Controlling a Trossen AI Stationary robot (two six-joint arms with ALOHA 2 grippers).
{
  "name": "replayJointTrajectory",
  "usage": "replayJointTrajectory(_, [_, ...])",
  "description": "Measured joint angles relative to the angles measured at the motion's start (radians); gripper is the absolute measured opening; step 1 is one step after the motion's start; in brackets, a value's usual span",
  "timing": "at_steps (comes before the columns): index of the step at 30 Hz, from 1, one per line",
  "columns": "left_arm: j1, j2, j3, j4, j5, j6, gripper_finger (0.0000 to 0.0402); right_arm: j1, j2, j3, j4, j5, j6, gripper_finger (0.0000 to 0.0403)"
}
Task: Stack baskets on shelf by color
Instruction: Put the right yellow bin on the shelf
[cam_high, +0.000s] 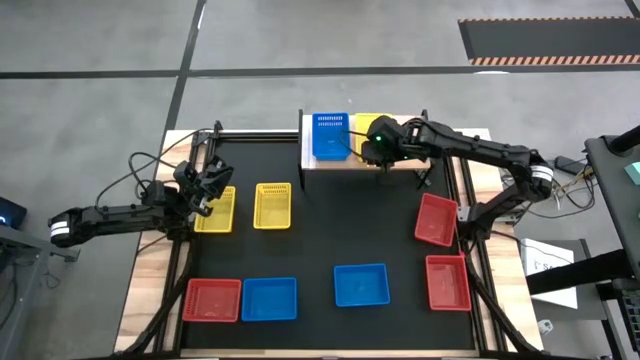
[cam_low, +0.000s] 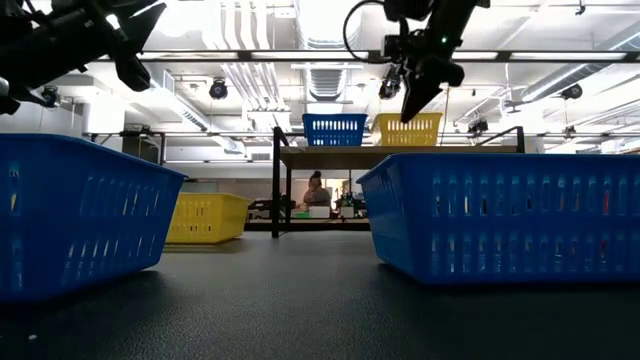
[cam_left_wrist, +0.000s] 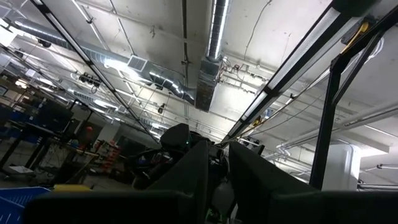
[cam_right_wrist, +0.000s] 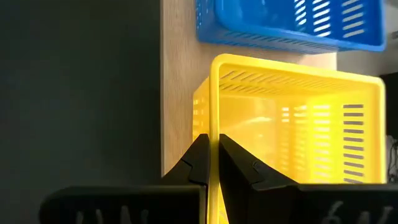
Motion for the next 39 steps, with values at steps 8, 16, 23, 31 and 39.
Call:
replayJointTrajectory(8, [0.0,0.0,0.0,0.0,0.0,0.0,0.005,-0.003,0.031,0.001,0.008,0.038,-0.021,0.0013])
replayJointTrajectory(16, [0.0,0.0,-0.001,0.0,0.0,0.0,0.005,-0.003,0.033,0.001,0.014,0.036,-0.025,0.0013])
replayJointTrajectory(23, [0.0,0.0,-0.001,0.0,0.0,0.0,0.005,-0.003,0.034,0.001,0.013,0.034,-0.025,0.0028])
replayJointTrajectory(31, [0.0,0.0,-0.001,0.0,0.0,0.0,0.005,-0.003,0.035,0.0,0.02,0.033,-0.013,0.008])
replayJointTrajectory(39, [0.0,0.001,-0.001,0.0,0.0,0.0,0.005,-0.003,0.03,0.008,0.017,0.034,0.028,0.0104])
